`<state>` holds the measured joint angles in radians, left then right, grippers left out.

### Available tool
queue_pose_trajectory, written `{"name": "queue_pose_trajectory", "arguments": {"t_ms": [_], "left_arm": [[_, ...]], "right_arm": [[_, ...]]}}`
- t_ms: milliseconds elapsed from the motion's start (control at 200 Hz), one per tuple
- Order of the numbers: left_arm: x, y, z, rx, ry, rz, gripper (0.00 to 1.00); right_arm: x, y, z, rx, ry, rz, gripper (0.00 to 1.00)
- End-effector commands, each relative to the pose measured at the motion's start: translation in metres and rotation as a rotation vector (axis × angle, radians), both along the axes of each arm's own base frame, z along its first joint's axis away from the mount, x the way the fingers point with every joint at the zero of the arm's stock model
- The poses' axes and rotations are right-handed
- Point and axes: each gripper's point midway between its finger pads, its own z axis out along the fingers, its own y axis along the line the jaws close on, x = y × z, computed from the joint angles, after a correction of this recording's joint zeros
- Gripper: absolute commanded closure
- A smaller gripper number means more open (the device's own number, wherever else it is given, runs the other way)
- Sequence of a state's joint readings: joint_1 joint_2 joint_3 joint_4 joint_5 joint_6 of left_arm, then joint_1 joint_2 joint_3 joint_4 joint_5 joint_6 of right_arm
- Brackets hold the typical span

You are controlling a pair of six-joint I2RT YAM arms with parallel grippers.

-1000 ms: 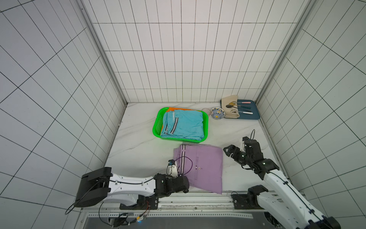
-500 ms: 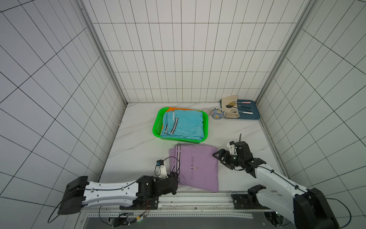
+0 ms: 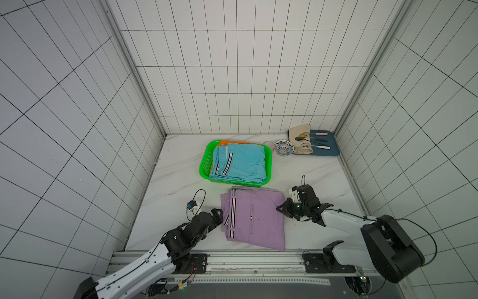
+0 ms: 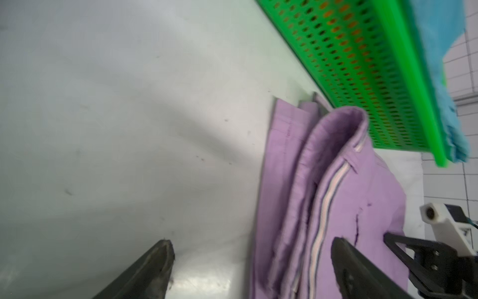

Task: Put the folded long pants in the basket
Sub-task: Pick up the long pant at the center of the board.

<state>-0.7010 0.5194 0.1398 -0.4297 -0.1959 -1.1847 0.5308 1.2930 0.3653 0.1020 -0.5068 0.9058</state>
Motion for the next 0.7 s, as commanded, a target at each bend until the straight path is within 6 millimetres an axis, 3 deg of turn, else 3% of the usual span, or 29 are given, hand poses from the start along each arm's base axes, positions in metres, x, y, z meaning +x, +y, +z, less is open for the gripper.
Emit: {"name": "queue_pose_trajectory", "arguments": {"t_ms": [0,295,455,525,570,695], "left_arm": [[-0.008,-0.026,-0.014,-0.16,0.081,-0.191,0.02],[-0.003,-0.043,-0.03,-0.138,0.193,-0.302,0.13],[-0.009,-0.059,-0.058,-0.154,0.307,-0.36,0.2],[-0.011,-0.065,-0.071,-0.152,0.343,-0.379,0.31],[-0.012,-0.066,-0.081,-0.148,0.37,-0.376,0.44],[-0.013,-0.068,-0.101,-0.154,0.42,-0.359,0.98]], "right_arm": [[0.006,-0.002,0.002,-0.039,-0.042,0.0,1.0],[0.012,0.006,0.007,-0.038,-0.049,0.023,1.0],[0.014,0.017,0.008,-0.036,-0.054,0.05,1.0],[0.015,0.021,0.008,-0.036,-0.05,0.058,1.0],[0.015,0.022,0.008,-0.036,-0.049,0.061,1.0],[0.014,0.022,0.007,-0.051,-0.045,0.06,1.0]]}}
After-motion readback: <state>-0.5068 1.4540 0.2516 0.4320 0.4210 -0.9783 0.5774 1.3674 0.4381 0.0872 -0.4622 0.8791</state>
